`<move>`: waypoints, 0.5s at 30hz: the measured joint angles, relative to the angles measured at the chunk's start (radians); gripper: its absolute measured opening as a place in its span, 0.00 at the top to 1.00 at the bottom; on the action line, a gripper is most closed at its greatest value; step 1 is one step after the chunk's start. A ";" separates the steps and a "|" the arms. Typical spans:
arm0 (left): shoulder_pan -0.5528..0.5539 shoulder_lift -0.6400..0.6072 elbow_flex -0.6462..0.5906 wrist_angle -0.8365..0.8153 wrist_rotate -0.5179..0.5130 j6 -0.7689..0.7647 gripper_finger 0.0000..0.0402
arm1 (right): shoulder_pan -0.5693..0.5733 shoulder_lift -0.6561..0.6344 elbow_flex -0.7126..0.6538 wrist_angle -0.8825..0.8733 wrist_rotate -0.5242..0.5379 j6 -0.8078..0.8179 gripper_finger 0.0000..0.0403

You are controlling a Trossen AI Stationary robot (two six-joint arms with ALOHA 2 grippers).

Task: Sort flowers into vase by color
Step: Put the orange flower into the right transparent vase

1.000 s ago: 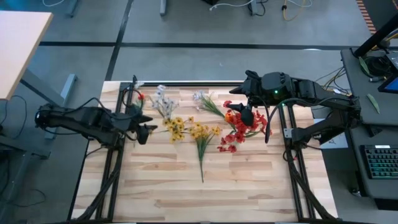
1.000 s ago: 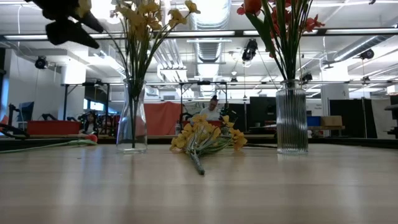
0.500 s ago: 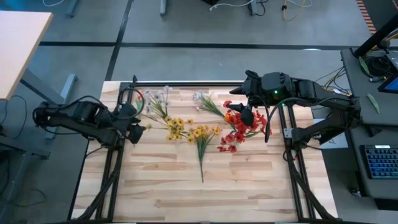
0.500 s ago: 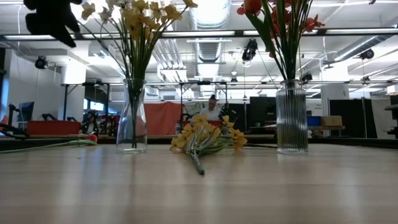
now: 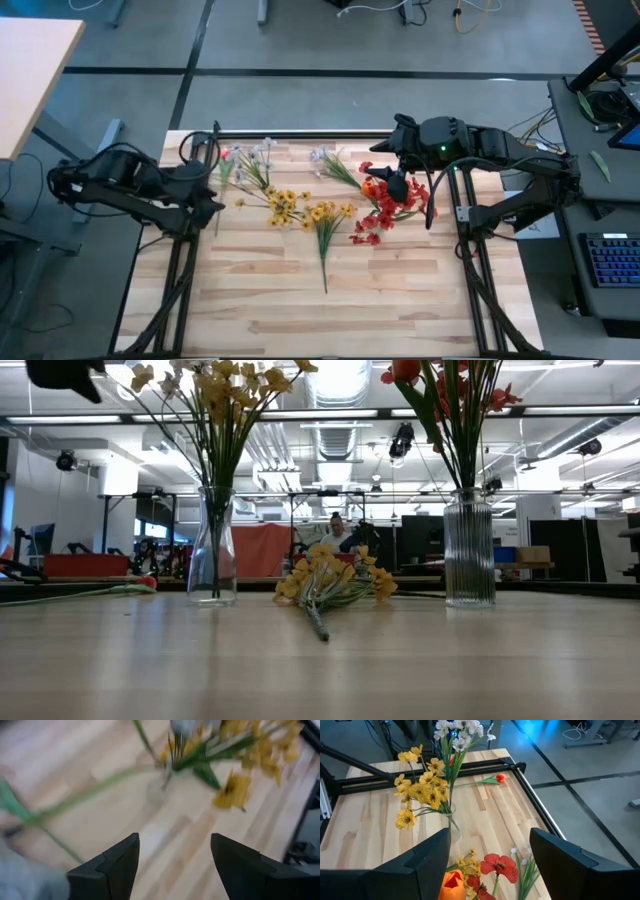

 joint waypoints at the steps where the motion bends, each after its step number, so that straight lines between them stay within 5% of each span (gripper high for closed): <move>1: -0.001 0.001 -0.004 -0.011 0.030 -0.027 0.43 | 0.000 0.000 0.000 -0.001 0.000 0.000 0.34; 15: -0.039 0.019 -0.248 -0.089 0.095 -0.308 0.43 | 0.000 0.000 0.000 -0.002 0.000 -0.011 0.34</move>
